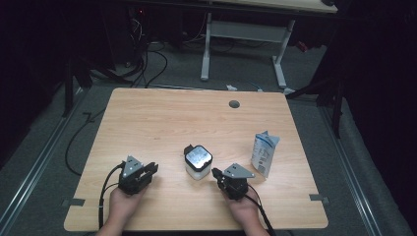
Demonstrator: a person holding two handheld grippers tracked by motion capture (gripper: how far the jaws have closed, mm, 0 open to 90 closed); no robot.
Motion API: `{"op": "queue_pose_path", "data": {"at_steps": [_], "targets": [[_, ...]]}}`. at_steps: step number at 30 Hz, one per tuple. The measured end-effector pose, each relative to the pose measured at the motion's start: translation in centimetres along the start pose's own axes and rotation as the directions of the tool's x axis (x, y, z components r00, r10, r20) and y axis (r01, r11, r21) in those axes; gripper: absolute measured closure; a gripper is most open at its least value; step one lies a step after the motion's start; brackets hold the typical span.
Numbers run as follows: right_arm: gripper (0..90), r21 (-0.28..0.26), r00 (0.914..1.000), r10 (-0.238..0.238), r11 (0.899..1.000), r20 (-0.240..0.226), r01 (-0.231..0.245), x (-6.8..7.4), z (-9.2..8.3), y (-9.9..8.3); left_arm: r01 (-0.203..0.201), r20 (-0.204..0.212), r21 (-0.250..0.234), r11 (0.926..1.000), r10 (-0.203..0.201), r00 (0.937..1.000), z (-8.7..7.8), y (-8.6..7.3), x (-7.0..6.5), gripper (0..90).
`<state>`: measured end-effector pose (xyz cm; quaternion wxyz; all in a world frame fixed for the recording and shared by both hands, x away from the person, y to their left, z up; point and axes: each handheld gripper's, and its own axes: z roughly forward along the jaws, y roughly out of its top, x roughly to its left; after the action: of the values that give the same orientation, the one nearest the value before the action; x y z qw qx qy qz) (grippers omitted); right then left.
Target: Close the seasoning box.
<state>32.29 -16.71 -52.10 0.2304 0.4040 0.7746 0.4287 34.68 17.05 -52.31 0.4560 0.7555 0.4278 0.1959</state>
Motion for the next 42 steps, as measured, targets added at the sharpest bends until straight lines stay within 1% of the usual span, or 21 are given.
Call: {"op": "queue_pose_path", "data": {"at_steps": [1, 4, 7, 10, 12, 14, 17, 20, 22, 24, 30, 35, 37, 42], "targets": [[86.8, 0.004, 0.9999, 0.007, 1.0, 0.008, -0.007, -0.1, 0.0, 0.0, 0.001, -0.005, 0.003, 1.0, -0.001, 1.0, -0.1, -0.1, 0.1, 77.2], [86.9, 0.017, 0.9993, 0.024, 1.0, 0.028, -0.024, -0.4, 0.0, 0.0, -0.017, -0.02, 0.009, 0.9998, 0.018, 0.9996, -0.4, -0.1, 0.4, 74.3], [87.1, 0.014, 0.9989, 0.034, 0.999, 0.033, -0.034, -0.8, 0.0, 0.1, -0.019, -0.037, 0.014, 0.9997, 0.019, 0.9991, -0.5, -0.3, 0.7, 71.2], [87.7, 0.007, 0.998, 0.043, 0.999, 0.046, -0.044, -1.1, 0.0, 0.2, -0.023, -0.057, 0.016, 0.9996, 0.024, 0.9981, -0.5, -0.3, 0.9, 66.0], [88.2, 0.005, 0.9974, 0.051, 0.999, 0.051, -0.051, -1.4, 0.1, 0.2, -0.016, -0.069, 0.014, 0.9998, 0.017, 0.9975, -0.6, -0.4, 1.1, 62.9], [88.4, 0.005, 0.9971, 0.048, 0.999, 0.058, -0.049, -1.6, 0.1, 0.2, -0.012, -0.072, 0.016, 0.9998, 0.013, 0.9973, -0.7, -0.4, 1.2, 60.6], [88.4, -0.004, 0.9965, 0.043, 0.999, 0.071, -0.043, -1.9, 0.2, 0.3, -0.012, -0.09, 0.016, 0.9998, 0.013, 0.9959, -1.0, -0.6, 1.4, 57.4], [88.2, -0.007, 0.9955, 0.048, 0.999, 0.081, -0.048, -2.1, 0.4, 0.5, -0.006, -0.102, 0.026, 0.9997, 0.009, 0.9948, -1.3, -0.8, 1.7, 55.0], [88.3, -0.008, 0.9953, 0.036, 0.999, 0.089, -0.036, -2.3, 0.6, 0.7, 0.002, -0.105, 0.025, 0.9997, 0.0, 0.9945, -1.4, -1.0, 2.0, 54.2], [88.3, -0.01, 0.9954, 0.043, 0.999, 0.085, -0.042, -2.3, 0.8, 0.8, 0.006, -0.11, 0.024, 0.9997, -0.004, 0.9939, -1.7, -1.1, 2.1, 53.7], [88.1, -0.005, 0.9971, 0.036, 0.999, 0.066, -0.036, -2.1, 1.8, 1.2, 0.026, -0.129, 0.013, 0.9996, -0.025, 0.9913, -2.5, -1.5, 2.8, 52.7], [88.2, -0.001, 0.9984, 0.008, 1.0, 0.056, -0.008, -1.5, 2.4, 1.8, 0.038, -0.143, 0.003, 0.9993, -0.037, 0.989, -3.1, -1.6, 3.3, 52.1], [88.2, 0.001, 0.9982, 0.008, 1.0, 0.06, -0.009, -1.3, 2.5, 1.9, 0.044, -0.145, 0.0, 0.999, -0.043, 0.9885, -3.2, -1.7, 3.4, 52.0], [88.3, 0.003, 0.9985, 0.015, 1.0, 0.053, -0.015, -1.3, 2.4, 1.9, 0.05, -0.146, -0.003, 0.9987, -0.05, 0.9881, -3.4, -1.7, 3.6, 52.0]]}}
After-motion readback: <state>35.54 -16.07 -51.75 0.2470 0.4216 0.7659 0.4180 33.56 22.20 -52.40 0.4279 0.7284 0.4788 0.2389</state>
